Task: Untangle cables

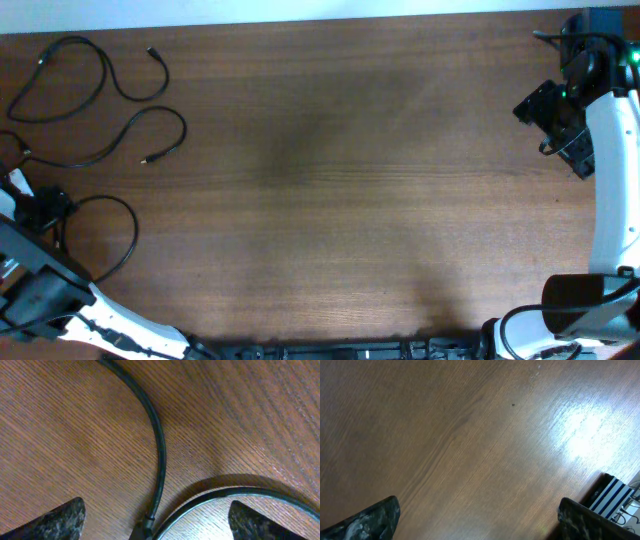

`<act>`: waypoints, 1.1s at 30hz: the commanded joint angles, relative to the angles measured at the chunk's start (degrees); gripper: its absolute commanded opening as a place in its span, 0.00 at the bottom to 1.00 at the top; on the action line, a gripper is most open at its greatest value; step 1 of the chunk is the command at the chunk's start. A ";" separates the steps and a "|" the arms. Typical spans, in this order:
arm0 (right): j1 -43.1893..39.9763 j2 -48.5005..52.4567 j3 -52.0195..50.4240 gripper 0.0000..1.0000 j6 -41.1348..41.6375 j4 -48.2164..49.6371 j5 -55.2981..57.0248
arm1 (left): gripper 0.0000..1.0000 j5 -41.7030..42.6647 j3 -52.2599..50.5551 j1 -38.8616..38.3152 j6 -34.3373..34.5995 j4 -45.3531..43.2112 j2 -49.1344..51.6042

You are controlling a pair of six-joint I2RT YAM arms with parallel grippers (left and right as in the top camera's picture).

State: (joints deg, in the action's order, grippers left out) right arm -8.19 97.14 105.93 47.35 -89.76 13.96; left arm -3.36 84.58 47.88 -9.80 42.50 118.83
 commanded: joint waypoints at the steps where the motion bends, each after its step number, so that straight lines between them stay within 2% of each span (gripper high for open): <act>1: -0.09 -0.28 0.09 0.98 -0.42 0.00 0.90 | 0.99 0.68 1.86 0.11 0.13 0.04 -3.72; 4: -0.09 -0.28 0.09 0.98 -0.42 0.00 0.87 | 0.99 3.06 6.40 0.11 3.82 -0.72 -10.10; 5: -0.09 -0.28 0.09 0.98 -0.42 0.00 0.90 | 0.99 8.11 8.04 0.11 7.02 -1.77 -12.98; 7: -0.09 -0.28 0.09 0.98 -0.42 0.00 0.90 | 0.99 21.31 8.63 0.11 11.19 -3.74 -18.12; 9: -0.09 -0.28 0.09 0.98 -0.42 0.00 0.90 | 0.99 42.77 8.63 -0.37 17.38 -5.18 -20.20; 10: -0.09 -0.28 0.09 0.98 -0.42 0.00 0.90 | 0.99 52.24 8.41 -1.75 17.94 -4.83 -20.13; 11: -0.09 -0.28 0.09 0.98 -0.42 0.00 0.90 | 0.99 55.15 8.31 -3.56 17.90 -2.64 -20.06; 12: -0.09 -0.28 0.09 0.98 -0.42 0.00 0.90 | 0.99 54.62 8.31 -7.13 16.09 2.27 -20.06; 14: -0.09 -0.28 0.09 0.98 -0.42 0.00 0.90 | 0.99 54.60 8.31 -12.09 7.69 6.64 -20.06; 16: -0.09 -0.28 0.09 0.98 -0.42 0.00 0.87 | 0.99 51.67 8.31 -17.79 5.86 9.29 -20.06; 22: -0.09 -0.28 0.09 0.98 -0.39 3.65 -4.42 | 0.99 17.38 8.31 -43.76 5.86 14.03 -20.06; 24: -0.09 -0.28 0.09 0.98 -2.84 -0.39 -8.76 | 0.99 9.55 8.31 -51.98 6.14 13.77 -20.06; 25: -0.09 -0.28 0.09 0.98 -7.80 -1.31 -11.37 | 0.99 8.13 8.31 -55.45 6.12 13.77 -20.06; 28: 0.09 -2.27 0.04 0.99 -12.68 -7.61 -14.05 | 0.99 7.82 8.31 -61.05 6.05 13.79 -20.06; 30: 3.08 -9.49 0.02 0.98 -18.67 -7.61 -17.84 | 0.99 7.82 8.31 -61.51 6.05 13.79 -20.06; 32: 6.34 -14.82 -0.11 0.98 -18.64 -7.58 -16.90 | 0.99 7.85 8.31 -61.51 6.05 13.79 -20.06; 33: 10.86 -20.96 -0.94 0.99 -18.62 -7.58 -14.12 | 0.99 9.20 8.31 -61.51 6.56 13.81 -20.06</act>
State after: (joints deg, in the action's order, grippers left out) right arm -2.79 85.78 105.62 30.89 -96.99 -2.15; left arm 5.26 92.86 -13.65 -2.87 56.34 98.61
